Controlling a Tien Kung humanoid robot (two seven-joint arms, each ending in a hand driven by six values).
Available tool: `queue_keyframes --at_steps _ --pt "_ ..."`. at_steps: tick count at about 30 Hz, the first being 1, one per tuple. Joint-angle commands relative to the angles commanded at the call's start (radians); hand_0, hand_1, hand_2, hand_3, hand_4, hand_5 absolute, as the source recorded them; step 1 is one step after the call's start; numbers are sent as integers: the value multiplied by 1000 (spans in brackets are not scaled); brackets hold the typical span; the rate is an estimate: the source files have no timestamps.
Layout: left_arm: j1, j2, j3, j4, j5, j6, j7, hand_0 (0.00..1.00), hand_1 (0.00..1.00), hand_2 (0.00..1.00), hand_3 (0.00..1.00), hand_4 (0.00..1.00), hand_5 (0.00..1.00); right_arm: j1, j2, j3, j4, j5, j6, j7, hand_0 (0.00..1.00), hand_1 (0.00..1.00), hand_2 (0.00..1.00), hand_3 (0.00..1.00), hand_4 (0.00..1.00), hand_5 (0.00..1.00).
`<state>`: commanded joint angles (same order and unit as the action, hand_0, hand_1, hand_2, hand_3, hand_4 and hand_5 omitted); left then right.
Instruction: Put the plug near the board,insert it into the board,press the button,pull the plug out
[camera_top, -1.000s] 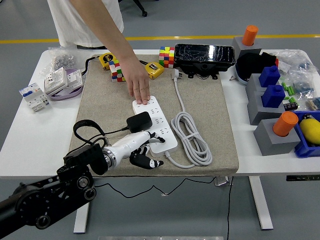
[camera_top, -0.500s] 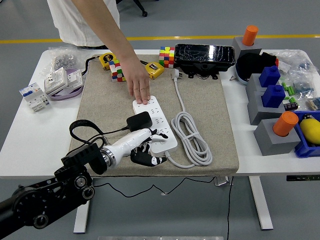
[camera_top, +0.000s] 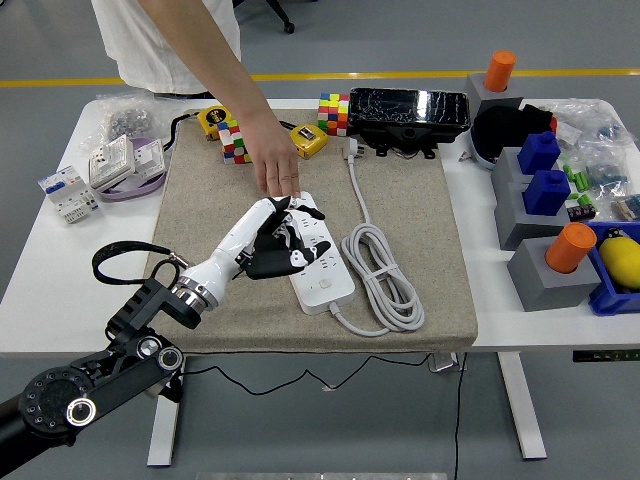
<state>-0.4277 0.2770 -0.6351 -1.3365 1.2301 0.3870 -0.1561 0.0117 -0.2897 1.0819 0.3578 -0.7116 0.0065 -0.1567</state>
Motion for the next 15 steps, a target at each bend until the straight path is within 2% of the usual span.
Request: queue_keyframes --at_steps 15 --pt "-6 12 -1 2 -1 2 5 278 281 414 538 775 262 8 -8 -15 3 4 0 0 576 634 620 554 897 426"
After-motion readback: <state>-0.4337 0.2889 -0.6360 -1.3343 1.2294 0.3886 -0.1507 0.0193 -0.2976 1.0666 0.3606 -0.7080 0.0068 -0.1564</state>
